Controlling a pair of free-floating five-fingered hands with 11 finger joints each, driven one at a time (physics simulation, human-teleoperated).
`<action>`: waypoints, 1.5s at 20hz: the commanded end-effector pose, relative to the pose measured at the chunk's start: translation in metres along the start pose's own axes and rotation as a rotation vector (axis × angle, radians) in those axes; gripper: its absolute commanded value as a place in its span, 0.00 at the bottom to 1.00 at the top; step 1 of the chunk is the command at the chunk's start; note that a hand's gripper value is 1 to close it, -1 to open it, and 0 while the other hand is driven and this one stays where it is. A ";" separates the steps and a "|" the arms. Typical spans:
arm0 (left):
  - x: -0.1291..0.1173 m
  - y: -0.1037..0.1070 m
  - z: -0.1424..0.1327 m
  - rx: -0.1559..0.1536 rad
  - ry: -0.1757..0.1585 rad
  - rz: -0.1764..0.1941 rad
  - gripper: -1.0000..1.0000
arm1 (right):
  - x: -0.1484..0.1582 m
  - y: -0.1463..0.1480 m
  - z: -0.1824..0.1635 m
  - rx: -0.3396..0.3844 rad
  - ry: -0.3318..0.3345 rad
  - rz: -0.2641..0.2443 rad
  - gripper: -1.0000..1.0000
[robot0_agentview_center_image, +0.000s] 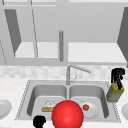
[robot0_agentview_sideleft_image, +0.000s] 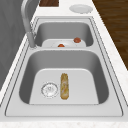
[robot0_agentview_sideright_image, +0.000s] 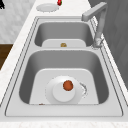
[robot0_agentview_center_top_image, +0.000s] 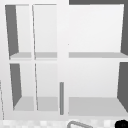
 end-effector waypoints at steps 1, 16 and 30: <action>0.000 0.000 0.000 0.000 0.000 0.000 0.50 | 0.000 -0.020 0.023 -0.029 0.030 -0.006 1.00; 0.000 0.000 0.000 0.000 0.000 0.000 0.50 | 0.021 -0.098 0.110 0.000 0.030 0.001 1.00; 0.000 0.000 0.000 0.000 0.000 0.000 0.50 | 0.048 -0.178 0.182 0.002 0.043 0.017 1.00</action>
